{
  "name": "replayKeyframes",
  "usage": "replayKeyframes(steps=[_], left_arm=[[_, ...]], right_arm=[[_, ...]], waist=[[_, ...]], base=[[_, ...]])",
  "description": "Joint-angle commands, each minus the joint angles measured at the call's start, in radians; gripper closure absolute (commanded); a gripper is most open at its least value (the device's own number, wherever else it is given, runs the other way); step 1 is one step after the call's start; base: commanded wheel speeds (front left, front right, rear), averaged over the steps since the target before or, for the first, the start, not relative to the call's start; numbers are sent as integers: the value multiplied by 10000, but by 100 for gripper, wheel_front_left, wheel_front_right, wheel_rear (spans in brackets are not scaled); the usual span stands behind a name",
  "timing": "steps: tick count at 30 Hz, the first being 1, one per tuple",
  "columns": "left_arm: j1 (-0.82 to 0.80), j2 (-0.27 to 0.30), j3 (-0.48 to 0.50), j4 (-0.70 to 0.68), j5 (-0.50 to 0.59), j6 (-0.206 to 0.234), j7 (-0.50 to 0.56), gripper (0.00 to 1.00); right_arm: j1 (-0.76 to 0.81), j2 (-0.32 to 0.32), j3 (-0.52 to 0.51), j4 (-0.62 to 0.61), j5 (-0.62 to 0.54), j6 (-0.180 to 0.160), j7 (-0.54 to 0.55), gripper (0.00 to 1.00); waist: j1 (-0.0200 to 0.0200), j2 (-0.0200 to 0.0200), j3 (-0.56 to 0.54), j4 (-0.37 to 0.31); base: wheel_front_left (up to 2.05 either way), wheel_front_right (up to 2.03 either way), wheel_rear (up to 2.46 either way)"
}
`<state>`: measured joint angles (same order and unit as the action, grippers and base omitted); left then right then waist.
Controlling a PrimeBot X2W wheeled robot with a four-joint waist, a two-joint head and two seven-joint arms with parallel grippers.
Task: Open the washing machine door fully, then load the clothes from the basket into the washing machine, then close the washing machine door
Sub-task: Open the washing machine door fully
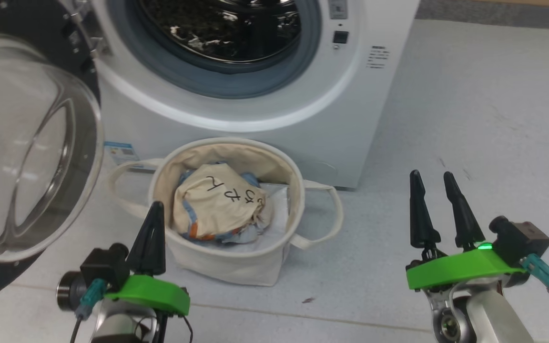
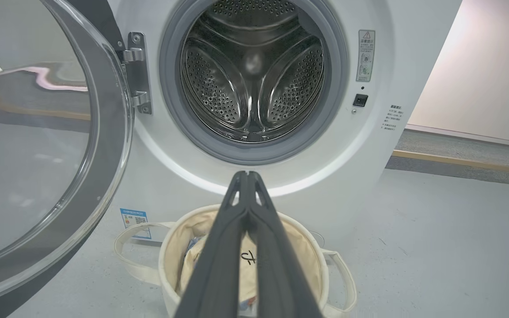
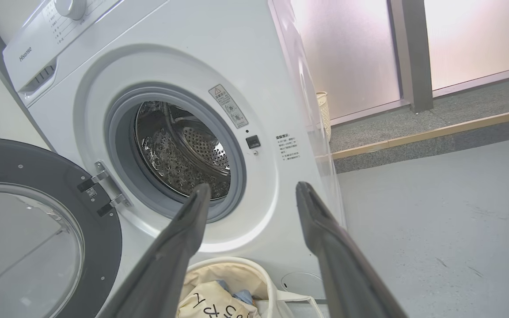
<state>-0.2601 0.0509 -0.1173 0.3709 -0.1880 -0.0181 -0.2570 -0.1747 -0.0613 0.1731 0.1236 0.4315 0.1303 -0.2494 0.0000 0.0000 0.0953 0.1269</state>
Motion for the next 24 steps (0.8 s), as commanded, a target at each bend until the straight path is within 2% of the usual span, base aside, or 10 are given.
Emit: replayKeyframes(steps=[1,7,9,10,11,12,13,14,21,24], left_arm=[[-141,62,351,-392,-36,23,-48,100],[119,18,385,-337,-118,83,-48,100],[157,9,388,-332,-159,122,-48,96],[176,5,427,-283,-258,163,-48,87],[170,2,468,-242,-360,229,-48,89],[159,0,462,-208,-447,294,-48,33],[149,-1,428,-175,-511,355,-48,6],[136,-2,388,-162,-553,406,-48,0],[179,-5,153,-52,-756,570,-48,0],[199,-5,106,225,-767,853,-48,0]], right_arm=[[-157,109,207,-418,-95,4,-124,0],[-7,110,99,-471,-288,4,-124,0],[9,110,70,-476,-464,4,-124,0],[12,110,61,-461,-576,4,-124,0],[20,110,41,-417,-670,4,-124,0],[43,110,8,-302,-723,4,-124,0],[56,110,-16,-145,-753,4,-124,0],[43,110,-28,-29,-767,4,-124,0],[-48,110,6,286,-728,4,-124,0],[-43,110,64,378,-713,4,-124,0]], waist=[[0,0,70,-288],[0,0,120,-491],[0,0,138,-514],[0,0,152,-520],[0,0,163,-519],[0,0,172,-521],[0,0,173,-522],[0,0,172,-522],[0,0,136,-439],[0,0,70,-364]], base=[[0,0,0],[0,0,0],[0,0,0],[0,0,0],[0,0,0],[0,0,0],[0,0,0],[0,0,0],[0,0,0],[0,0,0]])
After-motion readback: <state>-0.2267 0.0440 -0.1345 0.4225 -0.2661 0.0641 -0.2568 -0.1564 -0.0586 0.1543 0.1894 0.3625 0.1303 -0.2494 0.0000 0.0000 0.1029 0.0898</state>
